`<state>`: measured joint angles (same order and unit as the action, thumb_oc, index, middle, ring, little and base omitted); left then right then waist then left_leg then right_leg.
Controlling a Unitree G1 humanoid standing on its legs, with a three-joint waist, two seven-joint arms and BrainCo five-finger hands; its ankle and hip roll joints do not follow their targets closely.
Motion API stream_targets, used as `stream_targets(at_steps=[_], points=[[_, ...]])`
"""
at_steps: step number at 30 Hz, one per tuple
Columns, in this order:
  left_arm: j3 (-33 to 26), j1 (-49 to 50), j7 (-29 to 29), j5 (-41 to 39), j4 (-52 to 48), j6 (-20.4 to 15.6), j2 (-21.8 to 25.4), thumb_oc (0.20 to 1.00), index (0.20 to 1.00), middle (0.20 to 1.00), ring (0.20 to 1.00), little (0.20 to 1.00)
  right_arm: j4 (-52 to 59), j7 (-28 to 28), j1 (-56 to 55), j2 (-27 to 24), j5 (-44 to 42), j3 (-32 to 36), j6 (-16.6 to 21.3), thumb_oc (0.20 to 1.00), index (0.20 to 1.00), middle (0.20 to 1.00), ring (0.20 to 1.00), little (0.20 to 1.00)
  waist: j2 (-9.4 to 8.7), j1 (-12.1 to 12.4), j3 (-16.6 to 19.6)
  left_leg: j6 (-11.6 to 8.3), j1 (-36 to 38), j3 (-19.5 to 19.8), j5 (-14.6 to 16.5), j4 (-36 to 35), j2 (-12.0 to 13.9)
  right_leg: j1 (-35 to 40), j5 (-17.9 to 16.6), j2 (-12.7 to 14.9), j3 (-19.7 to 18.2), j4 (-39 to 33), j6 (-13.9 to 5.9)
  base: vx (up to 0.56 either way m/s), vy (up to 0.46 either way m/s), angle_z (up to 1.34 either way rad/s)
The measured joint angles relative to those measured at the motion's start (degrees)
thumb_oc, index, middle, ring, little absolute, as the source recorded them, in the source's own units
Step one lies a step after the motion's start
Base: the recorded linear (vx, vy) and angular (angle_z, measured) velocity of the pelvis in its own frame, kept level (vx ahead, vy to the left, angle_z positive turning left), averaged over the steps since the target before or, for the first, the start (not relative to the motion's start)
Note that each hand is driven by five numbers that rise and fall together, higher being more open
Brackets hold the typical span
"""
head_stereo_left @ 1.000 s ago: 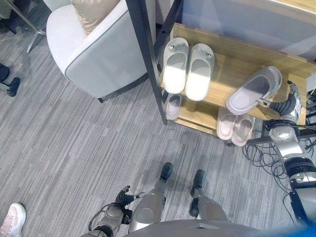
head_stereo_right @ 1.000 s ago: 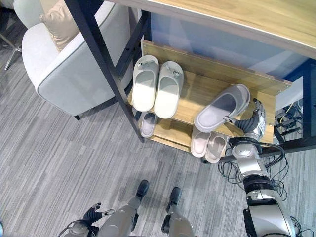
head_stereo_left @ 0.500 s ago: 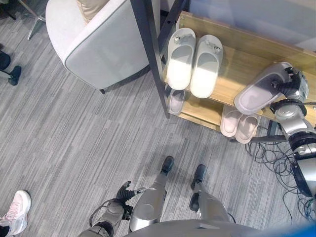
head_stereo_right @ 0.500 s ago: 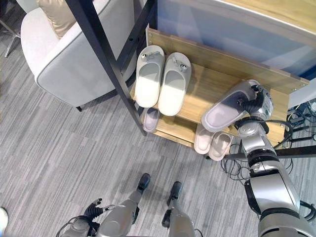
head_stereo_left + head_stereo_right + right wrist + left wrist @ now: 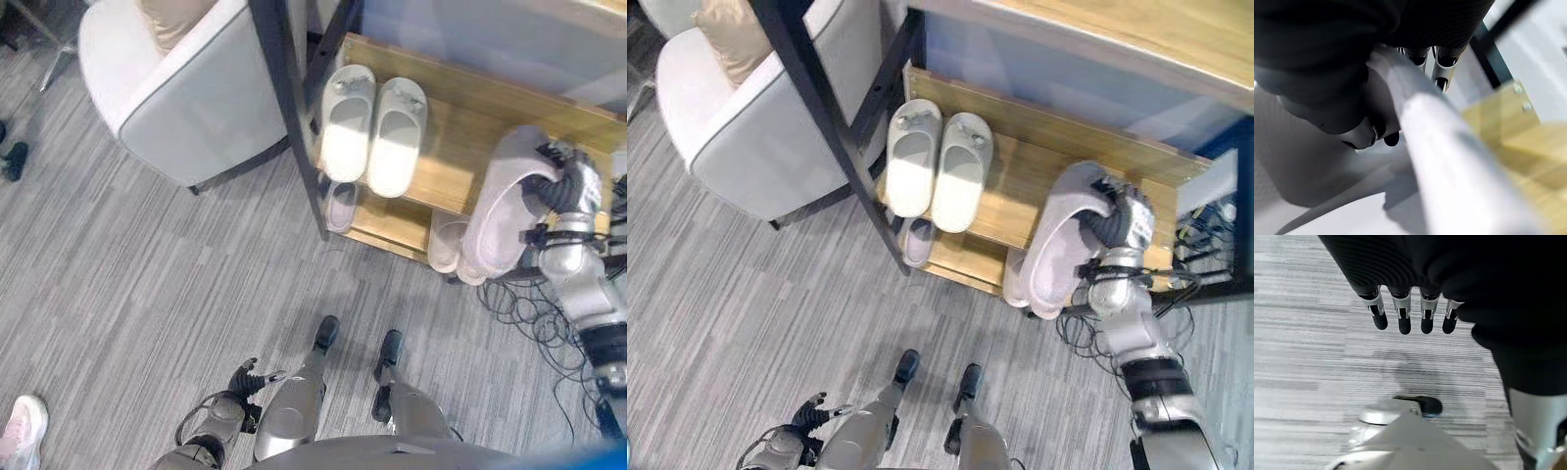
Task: Arrange the slippers neatly on the shoe rack.
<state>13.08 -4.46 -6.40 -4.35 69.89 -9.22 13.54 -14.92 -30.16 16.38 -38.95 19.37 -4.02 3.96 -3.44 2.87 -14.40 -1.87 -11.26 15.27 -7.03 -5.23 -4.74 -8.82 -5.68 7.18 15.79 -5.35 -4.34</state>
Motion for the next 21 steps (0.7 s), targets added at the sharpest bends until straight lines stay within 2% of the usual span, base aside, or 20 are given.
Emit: stream_targets(at_steps=[3, 7, 10, 12, 13, 15, 16, 17, 18, 19, 21], points=[[-2.1, 2.2, 0.0, 1.6, 0.3, 0.4, 0.5, 1.000, 1.000, 1.000, 1.000, 1.000, 5.6, 1.7, -9.1, 2.6, 2.3, 1.1, 1.2, 0.200, 0.200, 0.200, 0.200, 0.200, -1.87, -0.9, 2.0, 0.15, 2.3, -1.0, 1.4, 0.3, 0.8, 2.0, 0.6, -0.9, -0.9, 0.0, 0.78, 0.00, -0.098, -0.23], [-3.4, 4.3, 0.0, 1.6, 1.3, 1.1, 0.6, 1.000, 1.000, 1.000, 1.000, 1.000, 3.4, 6.0, -14.6, 4.9, 2.3, -2.9, 2.6, 0.200, 0.200, 0.200, 0.200, 0.200, -2.61, -0.7, 3.9, -0.10, 5.4, -0.7, 2.3, 0.8, 2.1, 5.7, 1.1, -2.2, -0.7, 0.0, 1.57, -0.09, -0.141, -0.01], [-4.1, 4.4, 0.0, 1.1, 1.1, 1.1, 0.5, 1.000, 1.000, 1.000, 1.000, 1.000, 0.9, 7.6, -16.3, 5.2, 2.3, -5.4, 2.8, 0.200, 0.200, 0.200, 0.200, 0.200, -2.67, 0.7, 4.0, -0.90, 4.5, 2.7, 1.8, 1.5, 2.8, 6.6, 1.8, -3.3, 3.0, 0.0, 2.54, -0.20, -0.112, 0.54], [-3.9, 4.1, -0.1, 0.6, 1.1, 1.0, -0.1, 1.000, 1.000, 1.000, 1.000, 1.000, -0.1, 7.6, -16.3, 5.2, 2.3, -5.6, 3.3, 0.200, 0.200, 0.200, 0.200, 0.200, -1.77, 1.4, 3.4, -2.34, 2.4, 6.5, 0.5, 1.4, 2.9, 6.2, 2.1, -4.0, 6.7, 0.0, 3.06, -0.17, 0.037, 1.01], [-4.1, 3.7, -0.2, 0.5, 1.1, 1.1, -0.5, 1.000, 1.000, 1.000, 1.000, 1.000, 0.0, 7.6, -16.5, 5.2, 2.2, -5.3, 3.4, 0.200, 0.200, 0.200, 0.200, 0.200, -1.12, 1.1, 3.0, -2.18, 0.8, 6.5, 1.0, 1.4, 3.3, 5.9, 2.2, -4.0, 9.2, 0.0, 3.65, -0.12, 0.121, 1.29], [-4.2, 3.2, -0.3, 0.5, 1.0, 1.0, -0.9, 1.000, 1.000, 1.000, 1.000, 1.000, 0.1, 7.7, -17.4, 5.4, 2.2, -4.9, 3.4, 0.200, 0.200, 0.200, 0.200, 0.200, -0.21, 1.1, 2.4, -2.05, -2.1, -1.6, 3.0, 2.5, 5.2, 5.0, 2.2, -2.8, 13.0, 0.1, 4.45, -0.07, 0.176, 1.06], [-4.2, 3.7, -0.3, 0.6, 1.1, 1.1, -1.2, 1.000, 1.000, 1.000, 1.000, 1.000, 0.6, 8.2, -17.1, 6.4, 2.2, -4.2, 3.6, 0.200, 0.200, 0.200, 0.200, 0.200, 0.43, 1.2, 2.4, -1.83, -2.5, -8.7, 3.2, 3.3, 6.8, 4.7, 2.5, -1.8, 13.4, 0.5, 4.87, -0.02, 0.252, 0.47], [-4.2, 4.5, -0.4, 0.7, 1.4, 1.3, -1.6, 1.000, 1.000, 1.000, 1.000, 1.000, 0.8, 8.4, -17.2, 7.1, 2.1, -3.8, 4.1, 0.200, 0.200, 0.200, 0.200, 0.200, 1.45, 1.1, 2.4, -1.79, -1.3, -12.1, 3.2, 3.3, 8.0, 4.8, 2.8, -1.4, 13.3, 0.9, 4.22, 0.01, 0.234, 0.21], [-4.2, 5.5, -0.5, 1.1, 2.2, 1.4, -2.3, 1.000, 1.000, 1.000, 1.000, 1.000, 0.8, 8.7, -17.9, 7.2, 2.1, -3.4, 4.3, 0.200, 0.200, 0.200, 0.200, 0.200, 3.01, 0.3, 2.4, -1.73, 0.8, -13.8, 2.2, 2.6, 8.7, 5.0, 3.0, -0.5, 13.4, 2.4, 3.15, 0.02, 0.250, 0.01], [-4.2, 6.4, -0.7, 1.6, 2.6, 1.3, -2.5, 1.000, 1.000, 1.000, 1.000, 1.000, 0.3, 8.9, -18.4, 7.4, 2.0, -3.4, 4.3, 0.200, 0.200, 0.200, 0.200, 0.200, 3.50, -0.2, 2.5, -0.33, 2.0, -14.8, 1.0, 2.1, 8.2, 5.1, 3.5, 0.8, 13.2, 3.9, 2.14, 0.03, 0.184, -0.01], [-4.2, 6.7, -1.1, 1.7, 3.1, 1.5, -2.0, 1.000, 1.000, 1.000, 1.000, 1.000, -0.3, 10.0, -20.2, 8.7, 1.6, -3.5, 4.4, 0.200, 0.200, 0.200, 0.200, 0.200, 2.81, -0.7, 2.9, 1.30, 3.1, -15.7, 1.3, 2.4, 6.1, 5.6, 3.5, 3.0, 12.1, 4.5, 0.86, 0.06, 0.243, -0.14]])
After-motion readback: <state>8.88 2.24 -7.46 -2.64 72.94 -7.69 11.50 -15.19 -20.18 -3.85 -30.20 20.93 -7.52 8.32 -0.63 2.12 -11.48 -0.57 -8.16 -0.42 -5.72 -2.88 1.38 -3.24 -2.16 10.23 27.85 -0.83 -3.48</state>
